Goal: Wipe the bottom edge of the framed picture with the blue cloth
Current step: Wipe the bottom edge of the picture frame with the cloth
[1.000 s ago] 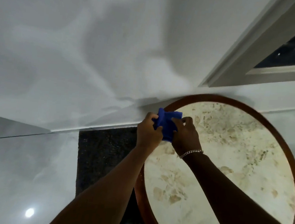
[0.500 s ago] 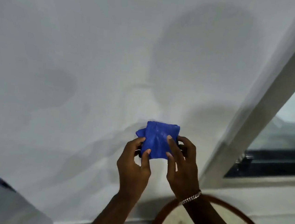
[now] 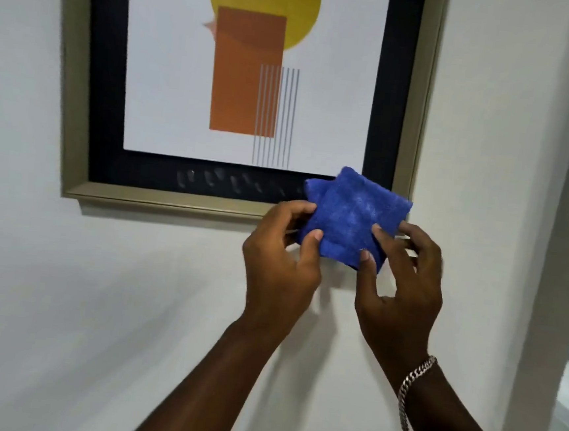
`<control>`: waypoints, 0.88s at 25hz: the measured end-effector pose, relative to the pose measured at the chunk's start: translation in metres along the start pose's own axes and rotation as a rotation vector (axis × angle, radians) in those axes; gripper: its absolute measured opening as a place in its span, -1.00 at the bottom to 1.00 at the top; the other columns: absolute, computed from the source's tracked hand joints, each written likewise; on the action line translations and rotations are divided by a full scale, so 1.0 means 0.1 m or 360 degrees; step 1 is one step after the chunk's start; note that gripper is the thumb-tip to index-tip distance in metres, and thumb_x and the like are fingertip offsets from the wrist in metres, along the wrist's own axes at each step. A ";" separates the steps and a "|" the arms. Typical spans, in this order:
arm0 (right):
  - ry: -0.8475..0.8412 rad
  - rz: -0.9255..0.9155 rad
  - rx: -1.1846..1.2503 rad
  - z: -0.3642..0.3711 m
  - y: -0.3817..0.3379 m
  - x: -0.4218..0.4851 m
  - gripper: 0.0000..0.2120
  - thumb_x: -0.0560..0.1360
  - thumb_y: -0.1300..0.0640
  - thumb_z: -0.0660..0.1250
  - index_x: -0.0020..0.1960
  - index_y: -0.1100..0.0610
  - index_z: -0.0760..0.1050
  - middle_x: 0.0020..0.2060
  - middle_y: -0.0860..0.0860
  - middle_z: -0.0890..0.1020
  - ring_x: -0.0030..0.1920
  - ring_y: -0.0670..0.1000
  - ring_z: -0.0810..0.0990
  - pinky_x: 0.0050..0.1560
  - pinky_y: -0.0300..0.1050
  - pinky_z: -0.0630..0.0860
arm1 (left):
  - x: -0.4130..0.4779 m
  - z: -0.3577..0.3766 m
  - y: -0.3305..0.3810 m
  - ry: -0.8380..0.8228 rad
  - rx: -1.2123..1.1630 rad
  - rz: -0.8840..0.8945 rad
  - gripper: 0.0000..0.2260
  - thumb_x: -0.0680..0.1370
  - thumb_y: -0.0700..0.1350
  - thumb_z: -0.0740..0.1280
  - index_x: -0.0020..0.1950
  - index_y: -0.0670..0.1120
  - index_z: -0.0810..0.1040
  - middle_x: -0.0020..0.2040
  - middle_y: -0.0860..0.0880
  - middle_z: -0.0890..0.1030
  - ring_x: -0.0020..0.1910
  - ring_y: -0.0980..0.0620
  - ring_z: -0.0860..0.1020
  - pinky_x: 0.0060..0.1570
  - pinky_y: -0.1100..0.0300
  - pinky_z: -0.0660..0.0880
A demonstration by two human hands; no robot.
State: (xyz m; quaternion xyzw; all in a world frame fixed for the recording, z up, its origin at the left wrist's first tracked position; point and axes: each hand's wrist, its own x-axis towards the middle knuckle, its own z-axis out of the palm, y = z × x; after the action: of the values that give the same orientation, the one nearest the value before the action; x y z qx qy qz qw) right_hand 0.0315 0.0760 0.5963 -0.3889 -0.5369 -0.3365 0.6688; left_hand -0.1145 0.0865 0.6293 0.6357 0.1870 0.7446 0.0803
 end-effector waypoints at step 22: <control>0.0316 -0.0508 -0.0393 0.92 0.09 0.15 -0.70 0.59 -0.04 0.20 0.24 0.06 0.52 0.26 0.15 0.59 0.33 0.20 0.49 0.34 0.29 0.35 | 2.43 -1.01 -0.28 -0.0887 0.1974 0.1787 -0.36 0.62 0.22 -0.09 0.60 -0.12 -0.03 0.62 -0.18 0.05 0.61 -0.14 -0.01 0.59 -0.10 -0.02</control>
State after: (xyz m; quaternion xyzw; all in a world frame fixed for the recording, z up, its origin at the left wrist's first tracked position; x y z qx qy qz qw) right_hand 0.0006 0.1611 0.6204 -0.3429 -0.4778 -0.5379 0.6040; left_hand -0.2604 0.1810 0.8294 0.7213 0.1912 0.2562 -0.6144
